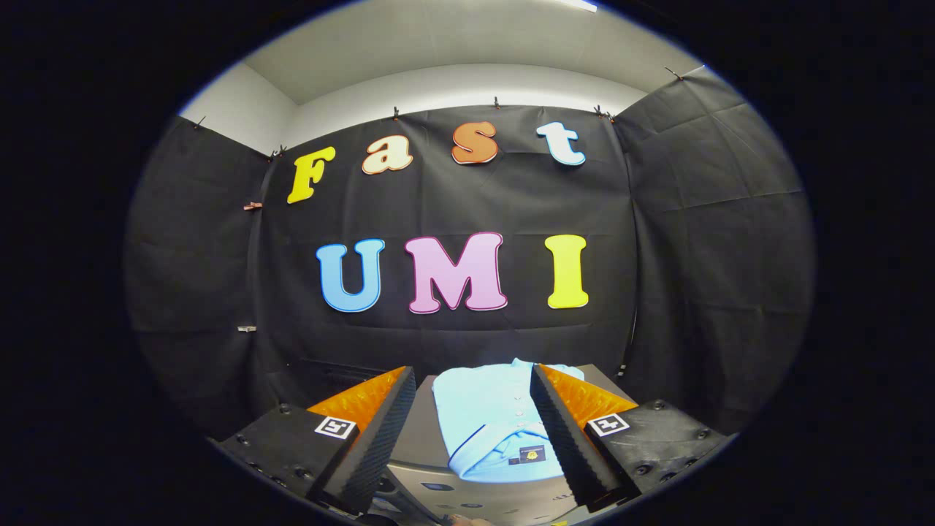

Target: Put the clothes into the washing machine and then close the washing machine lid.

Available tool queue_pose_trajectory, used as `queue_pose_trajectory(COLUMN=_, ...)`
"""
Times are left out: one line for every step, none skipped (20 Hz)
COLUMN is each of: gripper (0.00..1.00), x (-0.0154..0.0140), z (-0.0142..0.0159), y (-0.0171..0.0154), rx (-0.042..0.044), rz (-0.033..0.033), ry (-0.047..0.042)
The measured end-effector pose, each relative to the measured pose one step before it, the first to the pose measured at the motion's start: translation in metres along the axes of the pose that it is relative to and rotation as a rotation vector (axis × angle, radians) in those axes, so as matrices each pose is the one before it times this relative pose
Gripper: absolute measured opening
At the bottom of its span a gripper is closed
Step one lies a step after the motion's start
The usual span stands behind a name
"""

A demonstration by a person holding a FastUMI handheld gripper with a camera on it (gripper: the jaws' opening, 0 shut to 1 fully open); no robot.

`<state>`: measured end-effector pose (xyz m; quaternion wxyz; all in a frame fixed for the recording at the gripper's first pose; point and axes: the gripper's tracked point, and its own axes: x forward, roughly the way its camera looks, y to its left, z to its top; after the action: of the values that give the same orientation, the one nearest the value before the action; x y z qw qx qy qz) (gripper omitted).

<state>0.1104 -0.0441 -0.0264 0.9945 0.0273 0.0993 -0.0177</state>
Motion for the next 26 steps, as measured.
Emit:
queue_pose_trajectory(gripper=0.99, x=0.0093, z=0.00235, y=-0.00303, rx=-0.00336, rz=-0.00338, ry=0.0062)
queue_pose_trajectory(gripper=0.99, x=0.01164, z=0.0017, y=-0.0015, rx=0.0025, rz=0.00343, ry=0.00624)
queue_pose_trajectory(gripper=0.99, x=0.01289, z=0.00119, y=-0.00224, rx=0.0052, rz=0.00346, ry=0.01011)
queue_pose_trajectory(gripper=0.99, x=0.01259, z=-0.00056, y=-0.00431, rx=0.00219, rz=-0.00015, ry=0.00848)
queue_pose_trajectory(gripper=0.99, x=0.0128, z=0.0016, y=-0.00344, rx=-0.00177, rz=-0.00599, ry=0.00644)
queue_pose_trajectory(gripper=0.99, x=0.01383, z=-0.00088, y=-0.00277, rx=-0.00212, rz=-0.00554, ry=0.00988)
queue_pose_trajectory(gripper=0.99, x=0.01493, z=-0.00233, y=-0.00175, rx=0.00274, rz=0.00206, ry=0.01726)
queue_pose_trajectory(gripper=0.99, x=0.01445, z=-0.00428, y=-0.00154, rx=0.00219, rz=0.00218, ry=0.02477)
queue_pose_trajectory(gripper=0.99, x=0.01397, z=-0.00529, y=-0.00239, rx=-0.0016, rz=-0.00511, ry=0.02961)
queue_pose_trajectory(gripper=0.99, x=0.01331, z=-0.00571, y=-0.00216, rx=-0.0039, rz=-0.00113, ry=0.02942)
queue_pose_trajectory(gripper=1.0, x=0.0137, z=-0.00521, y=-0.00177, rx=-0.00611, rz=-0.00036, ry=0.02624)
queue_pose_trajectory(gripper=0.99, x=0.01146, z=-0.00525, y=-0.00278, rx=-0.00899, rz=-0.0067, ry=0.02537)
queue_pose_trajectory(gripper=0.99, x=0.01412, z=-0.00536, y=-0.00422, rx=-0.00997, rz=-0.00922, ry=0.03266)
queue_pose_trajectory(gripper=0.99, x=0.01469, z=-0.0045, y=-0.00107, rx=-0.00377, rz=-0.00204, ry=0.03637)
queue_pose_trajectory(gripper=0.99, x=0.01222, z=-0.00458, y=-0.00318, rx=-0.00521, rz=-0.00334, ry=0.0413)
queue_pose_trajectory(gripper=1.0, x=0.01335, z=-0.0068, y=-0.00341, rx=-0.00999, rz=-0.00707, ry=0.03793)
queue_pose_trajectory(gripper=1.0, x=0.01165, z=-0.00328, y=-0.0044, rx=-0.00999, rz=-0.00998, ry=0.0272)
queue_pose_trajectory(gripper=1.0, x=0.01006, z=-0.0017, y=0.00015, rx=-0.01231, rz=0.00118, ry=0.01327)
queue_pose_trajectory(gripper=1.0, x=0.00808, z=-0.00383, y=-0.0018, rx=-0.01155, rz=-0.00769, ry=0.01673)
queue_pose_trajectory(gripper=1.0, x=0.00852, z=-0.00481, y=-0.00459, rx=-0.00817, rz=-0.00574, ry=0.02465)
queue_pose_trajectory(gripper=1.0, x=0.00773, z=-0.00563, y=-0.00072, rx=0.00322, rz=0.00492, ry=0.03228)
queue_pose_trajectory(gripper=1.0, x=0.00796, z=-0.00596, y=0.00145, rx=0.01299, rz=0.01074, ry=0.03829)
queue_pose_trajectory(gripper=1.0, x=0.00612, z=-0.00724, y=0.00013, rx=0.01689, rz=0.00327, ry=0.03616)
queue_pose_trajectory(gripper=1.0, x=0.00611, z=-0.00473, y=-0.00296, rx=0.01063, rz=-0.00921, ry=0.01904)
queue_pose_trajectory(gripper=1.0, x=0.0045, z=-0.00324, y=-0.0054, rx=0.003, rz=-0.01706, ry=0.00899)
queue_pose_trajectory(gripper=1.0, x=0.00749, z=-0.0023, y=-0.00533, rx=0.00924, rz=-0.0118, ry=0.01101)
